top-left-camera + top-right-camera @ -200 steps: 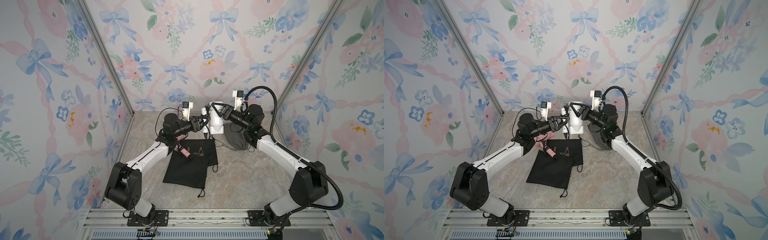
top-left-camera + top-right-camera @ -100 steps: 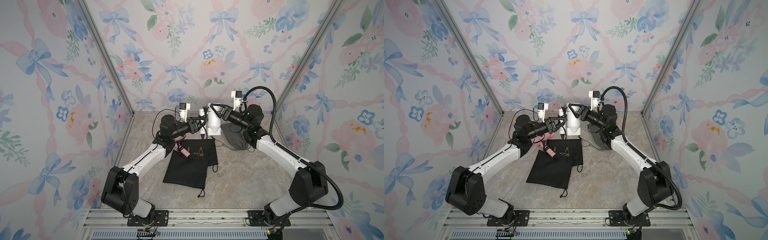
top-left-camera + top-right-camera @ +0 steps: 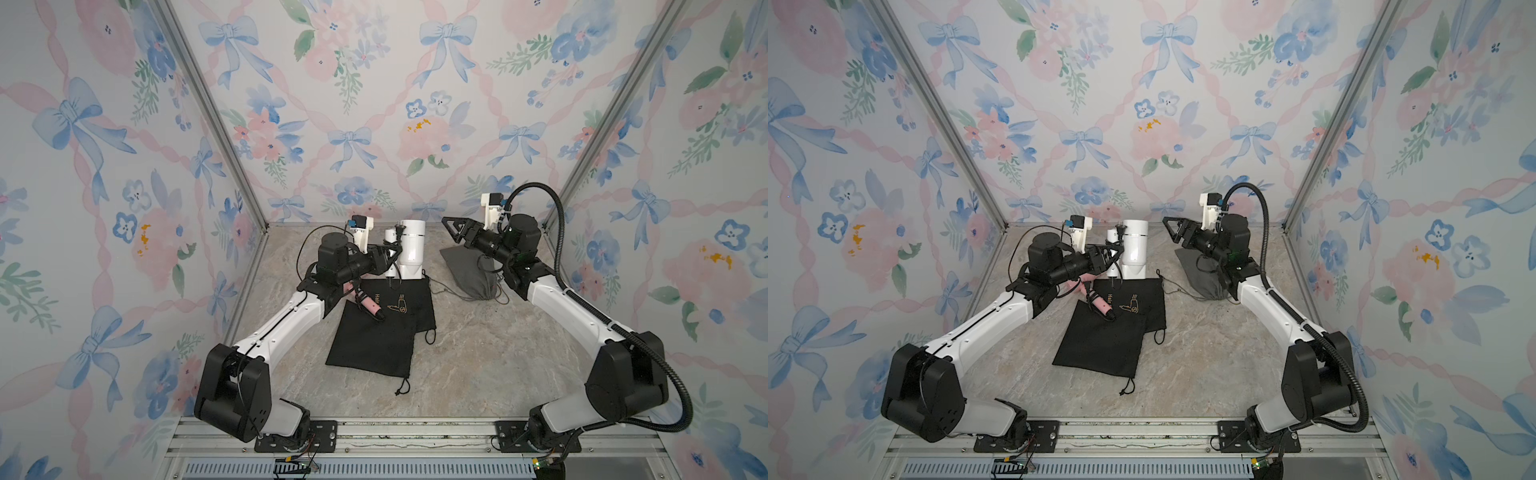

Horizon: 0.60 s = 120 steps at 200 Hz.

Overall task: Pack away hair dryers
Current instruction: Adjust the hair dryer, then adjust the drawstring bag at the center of the board.

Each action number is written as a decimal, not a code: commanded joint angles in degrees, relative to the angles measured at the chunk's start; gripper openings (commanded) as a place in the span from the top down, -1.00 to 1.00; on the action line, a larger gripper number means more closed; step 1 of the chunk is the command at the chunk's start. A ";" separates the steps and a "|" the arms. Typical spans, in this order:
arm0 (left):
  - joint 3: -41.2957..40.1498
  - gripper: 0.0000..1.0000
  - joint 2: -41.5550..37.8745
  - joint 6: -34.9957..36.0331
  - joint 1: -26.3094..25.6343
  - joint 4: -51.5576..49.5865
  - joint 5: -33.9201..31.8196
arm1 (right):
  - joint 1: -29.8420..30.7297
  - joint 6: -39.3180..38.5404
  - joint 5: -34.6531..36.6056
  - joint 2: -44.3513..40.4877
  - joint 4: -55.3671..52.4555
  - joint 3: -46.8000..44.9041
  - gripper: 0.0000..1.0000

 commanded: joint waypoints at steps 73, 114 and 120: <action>-1.82 0.83 -7.07 7.71 3.13 -11.71 -10.25 | 5.93 -8.32 8.93 -0.72 -23.65 -13.05 -0.45; -3.47 0.83 -9.76 8.74 3.57 -15.30 -12.03 | 11.44 -8.07 10.56 3.09 -24.81 -14.68 -0.42; -3.63 0.82 -10.11 8.93 3.62 -15.75 -12.51 | 12.01 -7.98 10.73 3.67 -24.80 -14.70 -0.42</action>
